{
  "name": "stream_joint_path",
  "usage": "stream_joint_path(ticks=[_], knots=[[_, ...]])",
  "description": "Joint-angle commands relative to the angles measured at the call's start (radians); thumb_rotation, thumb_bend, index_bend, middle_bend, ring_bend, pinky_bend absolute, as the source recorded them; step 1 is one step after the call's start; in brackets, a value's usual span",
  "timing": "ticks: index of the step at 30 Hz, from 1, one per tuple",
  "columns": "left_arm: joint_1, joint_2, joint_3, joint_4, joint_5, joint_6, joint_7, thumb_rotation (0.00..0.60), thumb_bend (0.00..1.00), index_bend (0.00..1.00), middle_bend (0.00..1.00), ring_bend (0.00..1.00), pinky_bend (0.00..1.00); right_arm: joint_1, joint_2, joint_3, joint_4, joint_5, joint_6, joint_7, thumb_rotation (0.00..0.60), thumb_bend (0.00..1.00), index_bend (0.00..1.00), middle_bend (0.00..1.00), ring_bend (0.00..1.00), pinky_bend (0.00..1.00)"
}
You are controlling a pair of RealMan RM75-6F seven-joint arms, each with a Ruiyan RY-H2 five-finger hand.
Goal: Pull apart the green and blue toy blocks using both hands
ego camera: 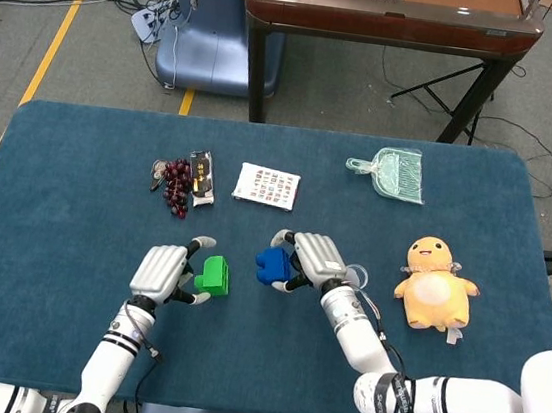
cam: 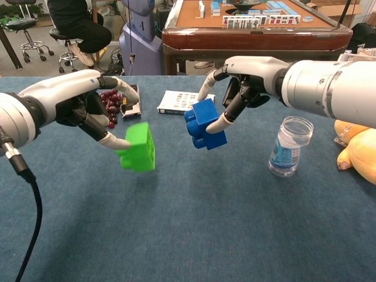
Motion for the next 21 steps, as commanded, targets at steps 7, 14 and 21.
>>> stream_joint_path(ticks=[7,14,21], knots=[[0.044,0.053,0.021,-0.015,0.050,0.034,-0.007,0.600,0.01,0.14,1.00,1.00,1.00,-0.081,0.093,-0.008,-0.091,-0.116,0.051,0.045,0.600,0.00,0.01,1.00,0.87,0.96],[0.140,0.174,0.063,-0.021,0.137,0.080,-0.093,0.600,0.01,0.15,0.77,0.82,0.99,-0.202,0.213,-0.041,-0.174,-0.280,0.176,0.086,0.600,0.00,0.23,0.76,0.64,0.83],[0.234,0.319,0.108,0.019,0.254,0.107,-0.200,0.600,0.01,0.14,0.45,0.42,0.73,-0.347,0.327,-0.105,-0.174,-0.484,0.281,0.188,0.600,0.00,0.19,0.44,0.38,0.57]])
